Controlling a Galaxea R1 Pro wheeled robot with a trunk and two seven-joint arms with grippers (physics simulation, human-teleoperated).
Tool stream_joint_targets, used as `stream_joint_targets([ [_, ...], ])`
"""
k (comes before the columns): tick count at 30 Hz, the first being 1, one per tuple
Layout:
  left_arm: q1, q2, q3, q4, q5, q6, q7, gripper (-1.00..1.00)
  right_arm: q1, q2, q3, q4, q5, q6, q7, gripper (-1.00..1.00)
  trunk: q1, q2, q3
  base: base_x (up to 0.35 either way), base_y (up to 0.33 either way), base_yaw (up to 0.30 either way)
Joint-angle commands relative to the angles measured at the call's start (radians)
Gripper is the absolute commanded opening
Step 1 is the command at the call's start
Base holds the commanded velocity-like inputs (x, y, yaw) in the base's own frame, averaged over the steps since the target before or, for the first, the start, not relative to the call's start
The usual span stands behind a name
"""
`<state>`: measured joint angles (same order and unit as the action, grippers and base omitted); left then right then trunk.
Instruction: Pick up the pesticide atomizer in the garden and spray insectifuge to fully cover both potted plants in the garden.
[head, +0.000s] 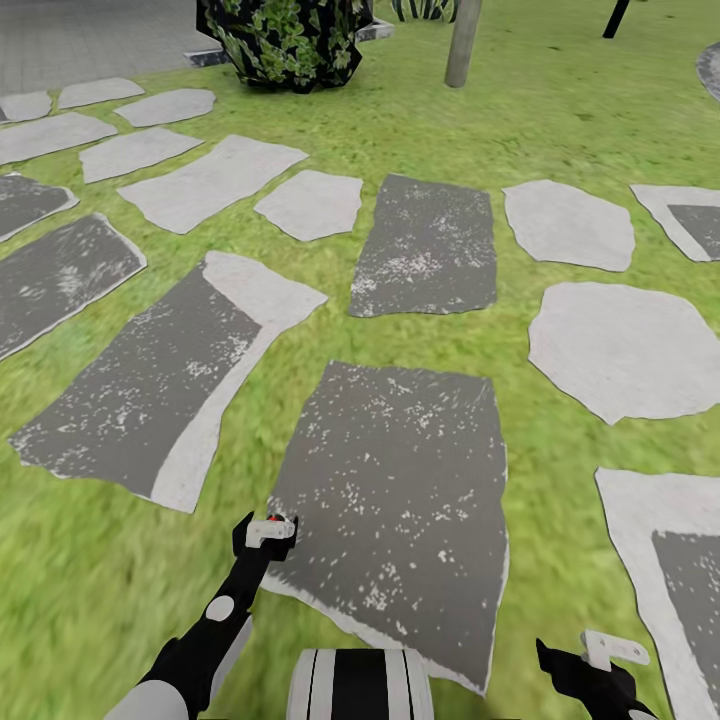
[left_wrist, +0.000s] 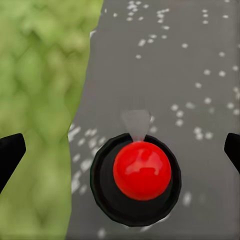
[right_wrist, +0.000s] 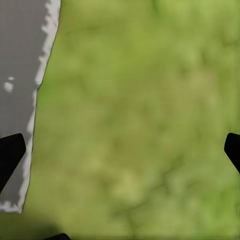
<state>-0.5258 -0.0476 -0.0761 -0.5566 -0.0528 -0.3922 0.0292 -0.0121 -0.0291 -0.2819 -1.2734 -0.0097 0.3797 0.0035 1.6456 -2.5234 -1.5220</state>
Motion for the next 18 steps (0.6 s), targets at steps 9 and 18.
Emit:
stream_joint_targets([
  [9, 0.000, 0.000, -0.001, 0.001, -0.005, -0.004, 0.003, 1.00, 0.000, 0.000, 0.000, -0.001, -0.001, 0.005, 0.001, 1.00, 0.000, 0.000, -0.001, -0.069, -0.044, 0.000],
  [18, 0.000, 0.000, -0.001, 0.001, -0.005, -0.004, 0.003, 1.00, 0.000, 0.000, 0.000, -0.001, -0.001, 0.005, 0.001, 1.00, 0.000, 0.000, -0.001, -0.004, -0.002, 0.000],
])
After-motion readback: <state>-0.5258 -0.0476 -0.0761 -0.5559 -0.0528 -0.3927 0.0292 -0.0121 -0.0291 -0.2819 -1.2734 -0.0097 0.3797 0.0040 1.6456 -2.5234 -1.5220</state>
